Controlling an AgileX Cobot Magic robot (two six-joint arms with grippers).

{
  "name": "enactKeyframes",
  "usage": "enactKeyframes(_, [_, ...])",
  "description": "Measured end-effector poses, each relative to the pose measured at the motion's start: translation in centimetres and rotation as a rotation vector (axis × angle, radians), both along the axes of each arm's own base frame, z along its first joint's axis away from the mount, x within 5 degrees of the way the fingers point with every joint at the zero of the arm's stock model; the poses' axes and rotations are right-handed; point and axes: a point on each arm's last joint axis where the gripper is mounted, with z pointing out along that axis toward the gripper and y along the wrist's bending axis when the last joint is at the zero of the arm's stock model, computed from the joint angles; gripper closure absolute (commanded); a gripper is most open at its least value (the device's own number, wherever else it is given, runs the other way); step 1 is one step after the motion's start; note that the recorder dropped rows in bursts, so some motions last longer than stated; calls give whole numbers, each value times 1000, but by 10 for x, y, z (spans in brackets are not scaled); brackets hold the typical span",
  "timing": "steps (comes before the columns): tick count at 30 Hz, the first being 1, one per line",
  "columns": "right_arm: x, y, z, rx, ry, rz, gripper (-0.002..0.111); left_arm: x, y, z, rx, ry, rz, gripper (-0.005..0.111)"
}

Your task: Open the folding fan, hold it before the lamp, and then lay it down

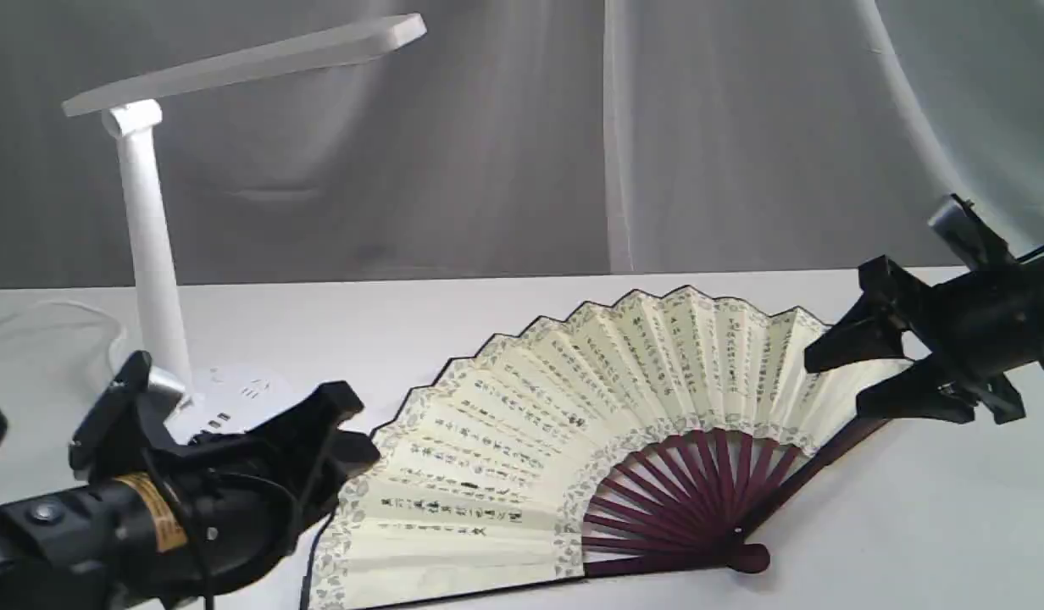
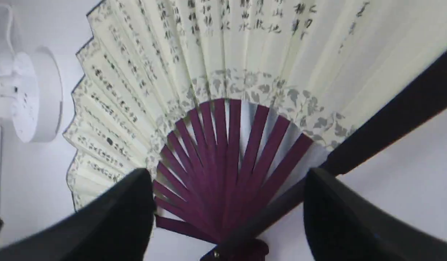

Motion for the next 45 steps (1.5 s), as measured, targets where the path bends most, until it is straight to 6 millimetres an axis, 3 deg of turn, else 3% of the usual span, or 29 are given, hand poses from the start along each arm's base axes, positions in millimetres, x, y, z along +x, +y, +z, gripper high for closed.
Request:
enactKeyframes(11, [-10, 39, 8, -158, 5, 208, 56, 0, 67, 42, 351, -145, -69, 106])
enactKeyframes(20, [-20, 26, 4, -390, 146, 195, 67, -7, 120, 56, 783, 67, 36, 107])
enactKeyframes(26, [-27, 14, 25, -536, 148, 135, 72, -12, 126, 66, 922, 228, -63, 107])
enactKeyframes(36, [-46, 11, 60, -637, 107, 115, 85, -13, 110, 72, 815, 271, -248, 107])
enactKeyframes(45, [-90, 16, 57, -799, 3, 146, 93, -8, 108, 59, 804, 316, -286, 107])
